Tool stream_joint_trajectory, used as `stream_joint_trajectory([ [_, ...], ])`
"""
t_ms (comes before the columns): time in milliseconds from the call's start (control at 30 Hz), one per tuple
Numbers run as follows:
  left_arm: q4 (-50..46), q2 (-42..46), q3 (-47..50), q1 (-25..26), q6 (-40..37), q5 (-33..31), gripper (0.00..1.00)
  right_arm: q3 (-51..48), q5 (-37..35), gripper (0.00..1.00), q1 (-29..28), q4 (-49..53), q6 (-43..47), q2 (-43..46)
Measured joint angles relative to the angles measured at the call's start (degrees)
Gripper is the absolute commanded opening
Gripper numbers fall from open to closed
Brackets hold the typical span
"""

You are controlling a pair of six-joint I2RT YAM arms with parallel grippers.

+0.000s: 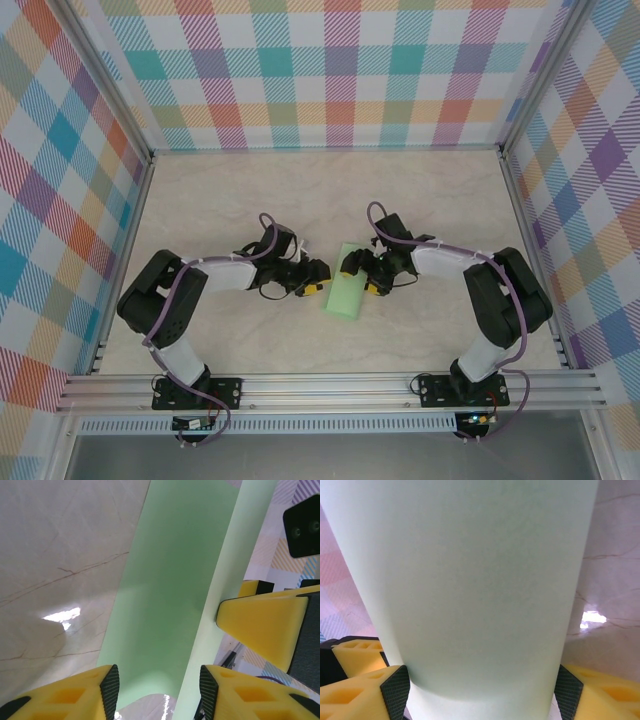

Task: Fold a paper plane with a square sheet of paper (pick it up from the middle)
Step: First fold in half a square sheet of paper at the center of the table.

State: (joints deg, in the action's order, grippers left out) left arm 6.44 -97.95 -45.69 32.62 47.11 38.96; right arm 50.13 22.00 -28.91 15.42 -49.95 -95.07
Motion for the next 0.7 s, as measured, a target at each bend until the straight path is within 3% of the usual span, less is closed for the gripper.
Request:
stream_joint_trajectory([
  [400,1.68,-0.83,-0.39,0.04,0.59,0.68,0.28,-2.01,0.66,0.78,0.94,-1.33,-0.20,0.52],
  [700,2.58,-2.75,-1.51,0.66,1.07,2.43,0.44,-2.58,1.22,0.78,1.18,-2.23,-0.22,0.83],
])
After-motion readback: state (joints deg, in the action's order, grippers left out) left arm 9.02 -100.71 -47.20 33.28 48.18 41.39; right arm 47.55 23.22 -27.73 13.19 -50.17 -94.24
